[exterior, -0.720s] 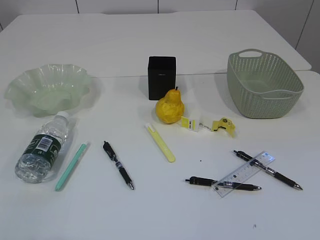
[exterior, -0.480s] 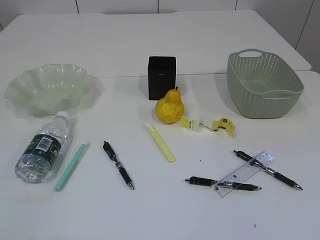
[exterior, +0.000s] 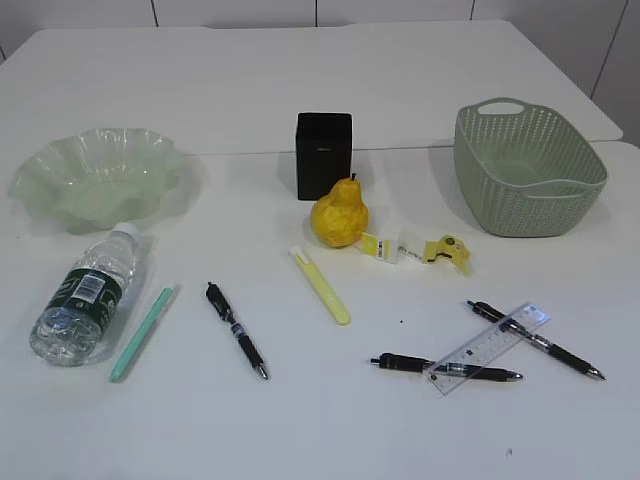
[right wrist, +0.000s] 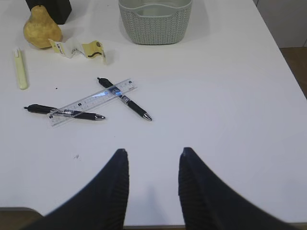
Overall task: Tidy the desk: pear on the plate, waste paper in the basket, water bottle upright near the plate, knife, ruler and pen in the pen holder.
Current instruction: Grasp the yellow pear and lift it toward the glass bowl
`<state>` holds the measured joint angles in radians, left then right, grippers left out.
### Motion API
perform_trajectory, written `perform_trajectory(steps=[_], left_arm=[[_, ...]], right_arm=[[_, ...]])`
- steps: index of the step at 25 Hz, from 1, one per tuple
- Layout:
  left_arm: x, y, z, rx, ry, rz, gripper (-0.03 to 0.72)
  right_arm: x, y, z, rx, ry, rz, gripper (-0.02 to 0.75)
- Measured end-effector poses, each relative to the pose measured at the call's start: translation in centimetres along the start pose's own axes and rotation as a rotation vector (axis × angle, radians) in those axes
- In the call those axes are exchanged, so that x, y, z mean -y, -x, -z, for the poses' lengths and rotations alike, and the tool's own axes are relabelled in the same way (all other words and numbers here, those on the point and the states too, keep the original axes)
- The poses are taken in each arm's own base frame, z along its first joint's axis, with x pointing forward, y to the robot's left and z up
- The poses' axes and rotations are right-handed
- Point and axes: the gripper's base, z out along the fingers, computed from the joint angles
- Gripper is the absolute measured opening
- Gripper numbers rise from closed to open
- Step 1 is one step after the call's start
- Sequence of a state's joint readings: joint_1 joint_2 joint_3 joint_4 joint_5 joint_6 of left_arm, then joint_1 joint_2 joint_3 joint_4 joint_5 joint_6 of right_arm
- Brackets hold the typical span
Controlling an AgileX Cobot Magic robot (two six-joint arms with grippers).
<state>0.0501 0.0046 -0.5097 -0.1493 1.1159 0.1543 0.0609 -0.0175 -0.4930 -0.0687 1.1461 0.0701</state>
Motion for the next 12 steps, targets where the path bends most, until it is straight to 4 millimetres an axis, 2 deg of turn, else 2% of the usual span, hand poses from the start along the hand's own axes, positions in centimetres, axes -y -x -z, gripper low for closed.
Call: perform_trajectory(steps=[12], left_arm=[[0.28, 0.05, 0.00, 0.005, -0.031, 0.015, 0.340]], right_arm=[[0.00, 0.00, 0.00, 0.000, 0.000, 0.000, 0.294]])
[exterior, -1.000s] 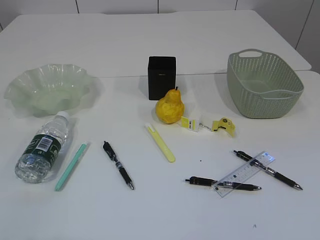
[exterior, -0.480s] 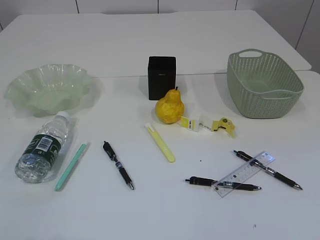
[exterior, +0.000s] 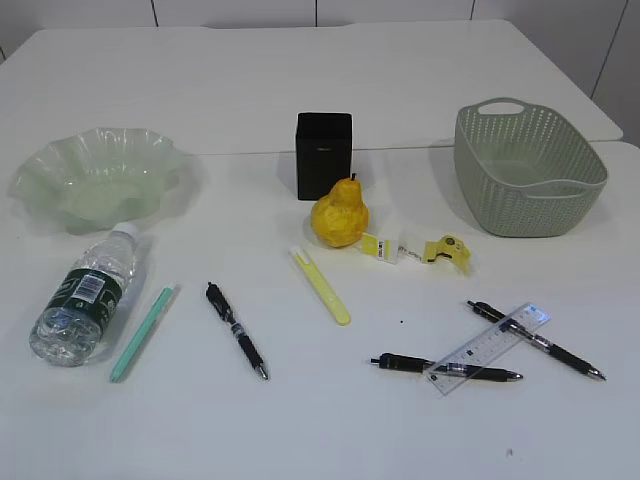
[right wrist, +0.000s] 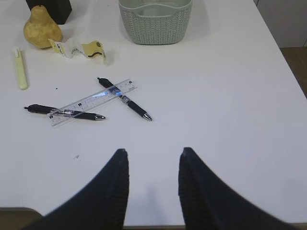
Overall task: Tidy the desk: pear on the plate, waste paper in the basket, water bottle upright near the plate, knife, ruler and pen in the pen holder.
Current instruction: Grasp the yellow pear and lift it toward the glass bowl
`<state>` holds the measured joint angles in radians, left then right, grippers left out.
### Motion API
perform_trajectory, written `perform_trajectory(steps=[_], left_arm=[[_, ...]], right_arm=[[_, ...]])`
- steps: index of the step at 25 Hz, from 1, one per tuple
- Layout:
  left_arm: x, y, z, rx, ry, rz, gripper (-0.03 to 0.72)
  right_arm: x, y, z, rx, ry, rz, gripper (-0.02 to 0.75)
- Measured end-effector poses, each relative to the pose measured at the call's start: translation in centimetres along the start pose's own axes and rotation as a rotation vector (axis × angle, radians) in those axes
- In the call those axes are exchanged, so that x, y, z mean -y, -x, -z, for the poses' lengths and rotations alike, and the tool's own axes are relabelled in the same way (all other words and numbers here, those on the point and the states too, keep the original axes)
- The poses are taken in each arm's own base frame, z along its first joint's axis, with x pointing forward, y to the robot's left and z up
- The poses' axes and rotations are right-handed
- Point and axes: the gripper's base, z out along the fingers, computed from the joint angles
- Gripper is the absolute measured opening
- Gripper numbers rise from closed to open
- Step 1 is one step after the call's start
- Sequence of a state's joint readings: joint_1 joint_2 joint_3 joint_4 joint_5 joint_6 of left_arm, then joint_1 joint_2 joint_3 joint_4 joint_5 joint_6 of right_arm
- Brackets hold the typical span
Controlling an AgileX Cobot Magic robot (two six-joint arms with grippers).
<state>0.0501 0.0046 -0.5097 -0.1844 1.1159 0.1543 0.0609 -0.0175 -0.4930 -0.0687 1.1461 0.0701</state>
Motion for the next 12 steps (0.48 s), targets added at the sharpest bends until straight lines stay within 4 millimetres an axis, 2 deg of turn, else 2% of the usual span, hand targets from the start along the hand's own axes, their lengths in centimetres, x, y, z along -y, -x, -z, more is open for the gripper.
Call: perform_trajectory(steps=[12], left_arm=[[-0.02, 0.00, 0.00, 0.000, 0.002, -0.001, 0.340]], right_arm=[[0.00, 0.00, 0.00, 0.000, 0.000, 0.000, 0.294]])
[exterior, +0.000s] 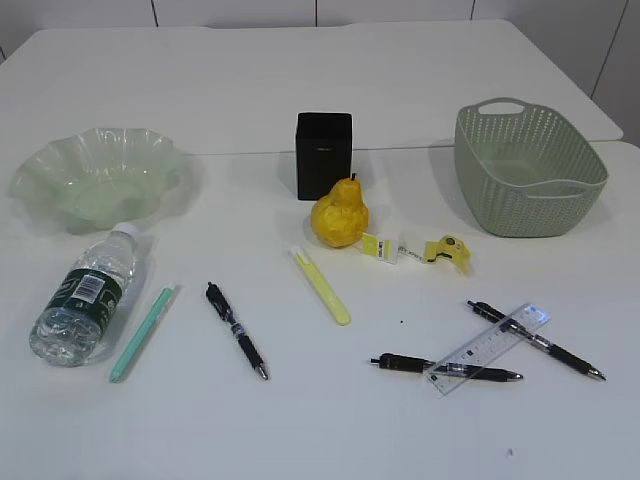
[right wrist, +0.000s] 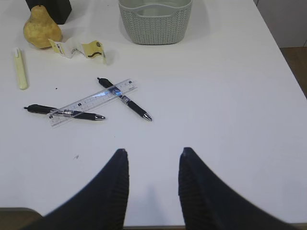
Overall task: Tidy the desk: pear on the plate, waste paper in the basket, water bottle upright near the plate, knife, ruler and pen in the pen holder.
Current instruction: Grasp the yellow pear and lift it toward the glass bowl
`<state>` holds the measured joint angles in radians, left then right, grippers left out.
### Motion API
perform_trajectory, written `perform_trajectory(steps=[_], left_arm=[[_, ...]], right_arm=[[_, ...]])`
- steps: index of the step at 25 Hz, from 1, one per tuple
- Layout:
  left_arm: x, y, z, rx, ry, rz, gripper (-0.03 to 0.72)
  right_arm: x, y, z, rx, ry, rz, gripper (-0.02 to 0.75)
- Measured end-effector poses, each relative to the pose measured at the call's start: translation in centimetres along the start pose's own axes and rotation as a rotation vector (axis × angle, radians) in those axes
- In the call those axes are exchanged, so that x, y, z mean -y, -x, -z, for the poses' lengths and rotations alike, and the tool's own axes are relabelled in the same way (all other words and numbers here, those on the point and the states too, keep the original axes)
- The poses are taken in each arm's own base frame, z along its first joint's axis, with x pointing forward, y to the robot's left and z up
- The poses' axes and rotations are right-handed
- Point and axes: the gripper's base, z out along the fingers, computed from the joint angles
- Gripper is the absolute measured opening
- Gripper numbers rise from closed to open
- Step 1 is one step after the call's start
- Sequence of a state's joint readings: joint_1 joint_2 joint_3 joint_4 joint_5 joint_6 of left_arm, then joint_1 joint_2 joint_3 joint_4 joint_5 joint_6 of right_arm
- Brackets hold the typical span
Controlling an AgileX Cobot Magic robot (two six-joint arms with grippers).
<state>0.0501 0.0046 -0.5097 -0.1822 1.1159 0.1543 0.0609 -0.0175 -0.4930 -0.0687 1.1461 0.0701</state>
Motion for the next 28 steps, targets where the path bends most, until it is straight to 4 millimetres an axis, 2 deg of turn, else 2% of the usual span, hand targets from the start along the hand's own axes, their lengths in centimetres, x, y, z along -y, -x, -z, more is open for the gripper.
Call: perform_trajectory(steps=[9, 17, 23, 28], left_arm=[[0.0, 0.0, -0.1, -0.006, 0.001, 0.000, 0.362], [-0.3, 0.9, -1.6, -0.118, -0.008, 0.019, 0.379], [-0.5, 3.2, -1.4, -0.138, -0.010, 0.023, 0.384], [-0.7, 5.4, -1.7, -0.165, -0.012, 0.028, 0.419]], right_arm=[[0.0, 0.1, -0.2, -0.021, -0.002, -0.018, 0.300], [-0.3, 2.0, -2.8, -0.228, -0.016, -0.049, 0.302], [-0.6, 4.4, -4.4, -0.346, -0.009, -0.063, 0.302], [-1.0, 6.9, -6.2, -0.435, -0.008, -0.079, 0.301]])
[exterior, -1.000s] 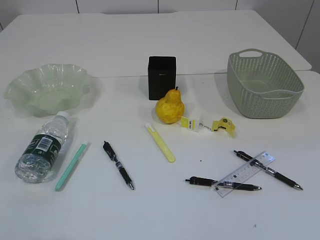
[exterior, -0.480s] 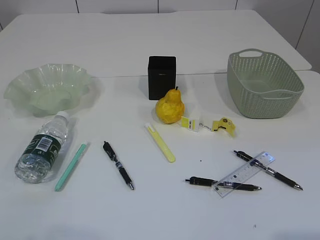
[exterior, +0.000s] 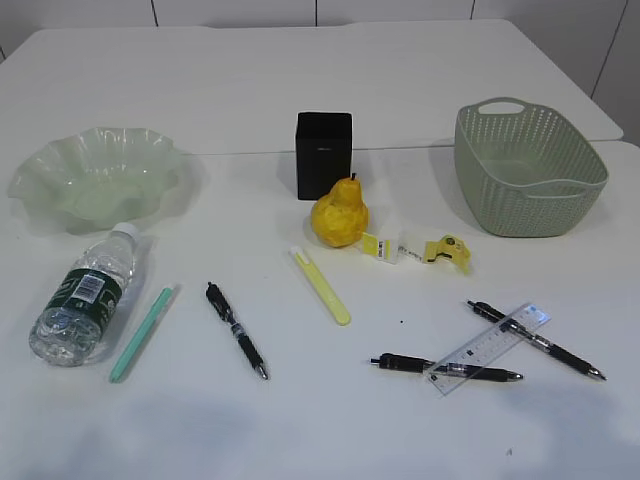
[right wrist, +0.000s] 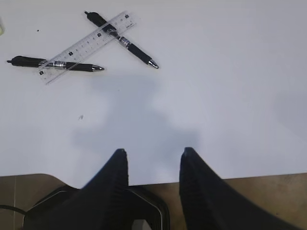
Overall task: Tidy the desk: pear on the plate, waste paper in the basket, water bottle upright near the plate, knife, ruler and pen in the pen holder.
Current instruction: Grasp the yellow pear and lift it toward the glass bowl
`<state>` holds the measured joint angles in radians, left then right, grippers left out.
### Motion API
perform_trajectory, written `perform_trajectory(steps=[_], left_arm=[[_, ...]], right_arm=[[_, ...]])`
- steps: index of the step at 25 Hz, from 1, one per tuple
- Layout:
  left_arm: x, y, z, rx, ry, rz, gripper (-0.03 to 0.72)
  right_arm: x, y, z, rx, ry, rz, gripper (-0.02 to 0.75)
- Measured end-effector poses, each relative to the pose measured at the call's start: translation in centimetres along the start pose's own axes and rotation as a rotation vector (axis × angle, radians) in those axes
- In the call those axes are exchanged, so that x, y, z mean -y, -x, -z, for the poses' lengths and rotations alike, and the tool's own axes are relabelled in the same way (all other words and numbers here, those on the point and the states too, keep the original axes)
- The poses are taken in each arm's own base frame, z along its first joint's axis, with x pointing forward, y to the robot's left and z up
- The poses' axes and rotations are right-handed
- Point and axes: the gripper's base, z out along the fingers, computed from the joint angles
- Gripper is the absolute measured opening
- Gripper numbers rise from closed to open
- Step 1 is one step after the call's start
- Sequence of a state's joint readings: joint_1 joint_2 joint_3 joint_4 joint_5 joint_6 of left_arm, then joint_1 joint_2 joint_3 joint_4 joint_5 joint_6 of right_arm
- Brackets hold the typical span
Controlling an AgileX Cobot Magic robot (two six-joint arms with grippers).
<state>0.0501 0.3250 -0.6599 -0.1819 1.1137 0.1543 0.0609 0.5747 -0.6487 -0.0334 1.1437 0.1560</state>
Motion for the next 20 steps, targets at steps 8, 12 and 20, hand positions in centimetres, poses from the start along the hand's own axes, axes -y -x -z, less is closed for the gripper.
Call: perform_trajectory(steps=[8, 12, 20], left_arm=[[0.1, 5.2, -0.3, -0.048, -0.058, 0.037, 0.473], [0.1, 8.2, -1.6, -0.138, -0.119, 0.070, 0.475], [0.6, 14.3, -4.4, -0.246, -0.199, 0.036, 0.476]], right_arm=[[-0.7, 4.1, -1.5, -0.108, -0.008, -0.004, 0.302], [-0.9, 5.5, -1.8, -0.127, -0.011, -0.004, 0.302], [-1.1, 6.7, -3.0, -0.176, -0.017, -0.003, 0.302]])
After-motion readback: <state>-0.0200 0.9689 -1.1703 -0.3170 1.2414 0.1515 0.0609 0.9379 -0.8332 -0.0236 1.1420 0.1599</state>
